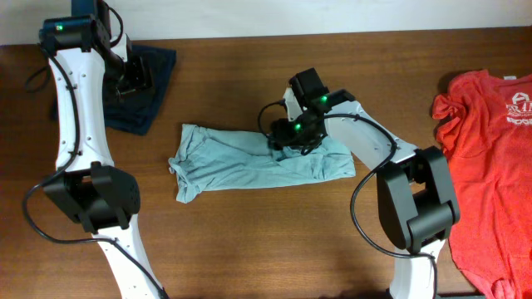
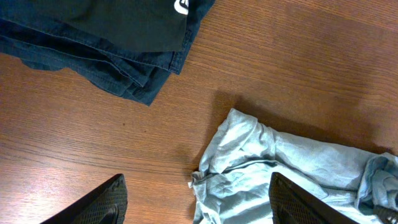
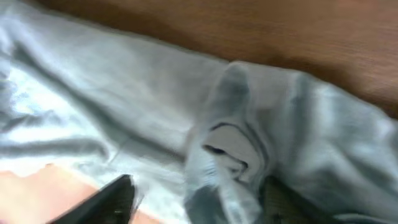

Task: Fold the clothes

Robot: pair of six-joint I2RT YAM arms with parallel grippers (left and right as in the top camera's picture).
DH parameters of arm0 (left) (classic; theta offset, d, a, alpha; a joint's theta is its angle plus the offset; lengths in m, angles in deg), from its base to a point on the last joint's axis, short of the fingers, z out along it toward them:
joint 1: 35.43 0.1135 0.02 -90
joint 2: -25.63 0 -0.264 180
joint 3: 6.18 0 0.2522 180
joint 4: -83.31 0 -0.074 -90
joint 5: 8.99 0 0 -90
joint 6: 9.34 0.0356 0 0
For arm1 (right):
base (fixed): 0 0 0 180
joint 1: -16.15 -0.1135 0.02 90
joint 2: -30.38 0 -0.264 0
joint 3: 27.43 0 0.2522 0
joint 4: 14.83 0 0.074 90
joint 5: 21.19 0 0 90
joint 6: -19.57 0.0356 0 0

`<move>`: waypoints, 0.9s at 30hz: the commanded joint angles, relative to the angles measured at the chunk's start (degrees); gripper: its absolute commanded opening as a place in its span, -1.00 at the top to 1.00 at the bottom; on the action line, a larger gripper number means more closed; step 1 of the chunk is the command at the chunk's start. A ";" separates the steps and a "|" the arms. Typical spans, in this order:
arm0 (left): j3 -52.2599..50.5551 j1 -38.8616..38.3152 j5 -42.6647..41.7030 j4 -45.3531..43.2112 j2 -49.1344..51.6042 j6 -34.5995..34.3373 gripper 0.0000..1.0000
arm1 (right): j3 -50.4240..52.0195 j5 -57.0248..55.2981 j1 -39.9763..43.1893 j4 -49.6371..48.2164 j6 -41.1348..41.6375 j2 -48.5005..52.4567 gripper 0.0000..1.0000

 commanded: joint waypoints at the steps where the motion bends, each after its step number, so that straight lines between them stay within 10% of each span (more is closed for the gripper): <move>1: 0.85 0.15 0.57 0.07 0.00 0.31 -0.47 | -1.77 6.73 -0.63 2.10 -8.50 -0.33 -0.55; 18: 0.85 0.15 0.59 0.76 0.00 0.31 -0.47 | -9.29 -1.81 8.85 20.13 -15.91 -9.09 -0.61; 20: 0.85 0.15 0.59 0.74 0.00 0.31 -0.47 | -7.69 -2.62 9.55 18.69 -15.93 -9.03 -0.45; 24: 0.85 0.15 0.59 0.94 0.00 0.33 -0.47 | -3.76 -3.21 9.57 15.08 -13.97 -8.90 0.62; 27: 0.85 0.15 0.59 1.38 0.00 0.33 -0.47 | 0.31 -4.66 9.46 11.08 -10.58 -8.52 0.90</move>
